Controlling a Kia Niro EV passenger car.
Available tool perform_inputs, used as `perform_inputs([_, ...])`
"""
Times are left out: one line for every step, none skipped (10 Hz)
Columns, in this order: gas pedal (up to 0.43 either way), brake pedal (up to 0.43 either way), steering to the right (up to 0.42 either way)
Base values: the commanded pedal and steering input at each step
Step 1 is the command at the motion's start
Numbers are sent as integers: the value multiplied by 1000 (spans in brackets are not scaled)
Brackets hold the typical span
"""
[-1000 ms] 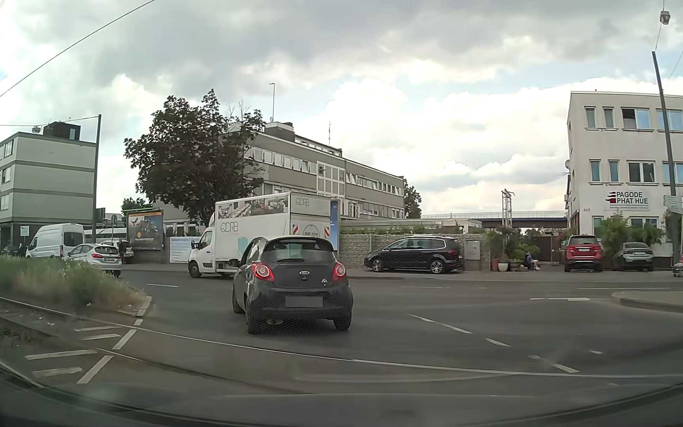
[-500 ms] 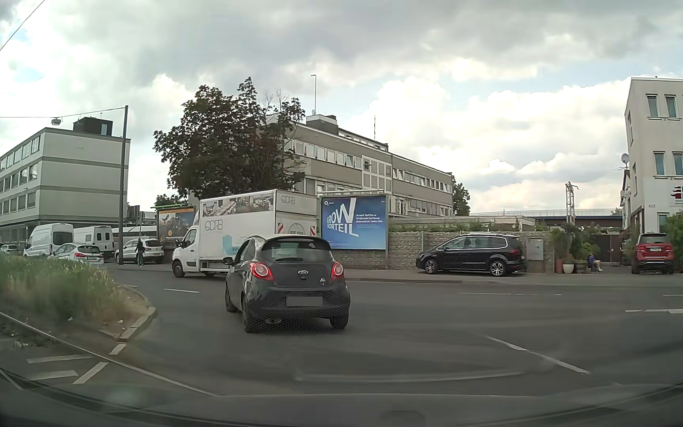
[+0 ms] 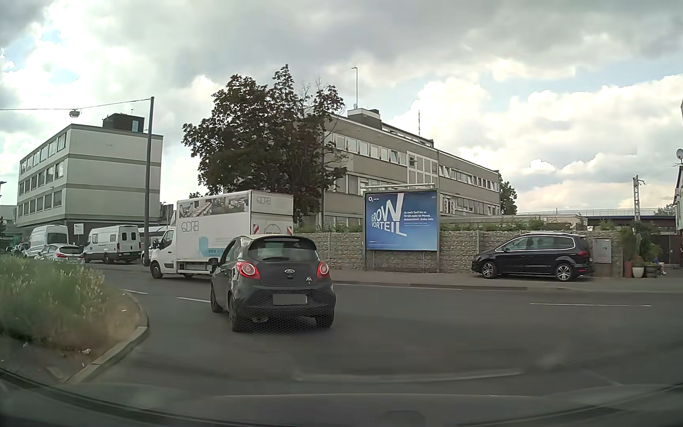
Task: Follow the waypoints while adhering to traffic rules and regulations
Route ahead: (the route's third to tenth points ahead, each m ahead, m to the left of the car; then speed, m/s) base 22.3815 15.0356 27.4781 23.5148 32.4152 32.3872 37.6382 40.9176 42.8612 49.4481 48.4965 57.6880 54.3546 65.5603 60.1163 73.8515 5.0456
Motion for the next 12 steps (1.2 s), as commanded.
perform_inputs([47, 30, -160])
perform_inputs([47, 30, -168])
perform_inputs([59, 30, -177])
perform_inputs([67, 30, -185])
perform_inputs([67, 30, -198])
perform_inputs([67, 30, -208])
perform_inputs([67, 30, -214])
perform_inputs([67, 30, -221])
perform_inputs([67, 30, -219])
perform_inputs([67, 30, -218])
perform_inputs([67, 30, -218])
perform_inputs([67, 30, -219])
